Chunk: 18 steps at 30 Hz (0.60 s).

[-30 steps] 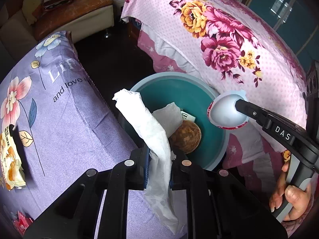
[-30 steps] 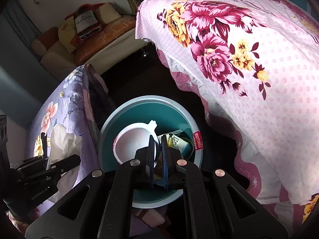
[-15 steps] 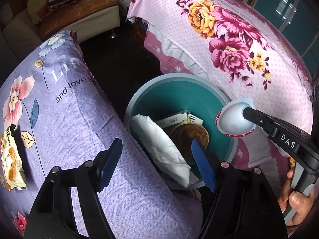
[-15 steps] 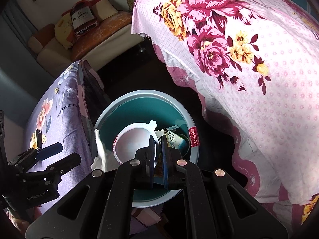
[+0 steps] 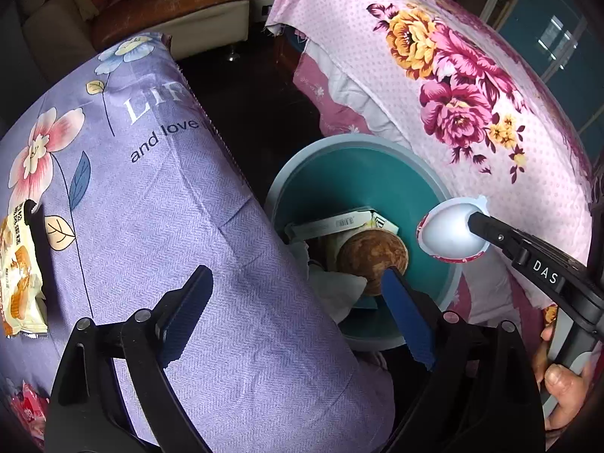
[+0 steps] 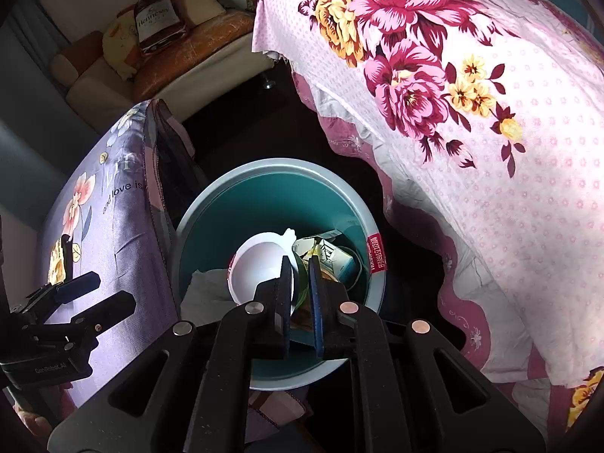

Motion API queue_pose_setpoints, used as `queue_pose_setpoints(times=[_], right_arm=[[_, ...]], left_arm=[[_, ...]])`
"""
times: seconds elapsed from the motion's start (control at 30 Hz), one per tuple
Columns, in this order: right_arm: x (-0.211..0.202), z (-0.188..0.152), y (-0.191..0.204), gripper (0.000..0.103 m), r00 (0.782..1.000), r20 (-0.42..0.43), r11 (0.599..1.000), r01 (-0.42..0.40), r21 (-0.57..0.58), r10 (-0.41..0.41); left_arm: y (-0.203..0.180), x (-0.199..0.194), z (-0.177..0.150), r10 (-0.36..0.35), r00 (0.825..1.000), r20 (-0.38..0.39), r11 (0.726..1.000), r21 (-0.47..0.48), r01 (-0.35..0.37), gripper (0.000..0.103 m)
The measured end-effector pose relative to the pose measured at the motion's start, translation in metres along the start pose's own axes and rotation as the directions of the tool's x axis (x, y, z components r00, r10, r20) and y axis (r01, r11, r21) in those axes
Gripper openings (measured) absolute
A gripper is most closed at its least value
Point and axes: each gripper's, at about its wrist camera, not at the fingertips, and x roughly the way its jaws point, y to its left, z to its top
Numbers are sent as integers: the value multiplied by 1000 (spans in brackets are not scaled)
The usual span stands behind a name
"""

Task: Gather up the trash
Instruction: 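Open the left tool to drop the tissue while the right tool releases the cup, then move both tools back to the wrappers on the bedspread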

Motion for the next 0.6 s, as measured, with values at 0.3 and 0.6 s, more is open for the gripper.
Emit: queue_pose_setpoints(times=[0.3, 0.6], right_arm=[[9, -4, 13, 46, 999, -32, 999, 24, -22, -24], [1, -3, 28, 67, 999, -32, 999, 31, -32, -32]], left_arm=[[15, -6, -4, -27, 1000, 2, 999, -30, 27, 92], [39, -23, -11, -25, 999, 36, 997, -69, 28, 93]])
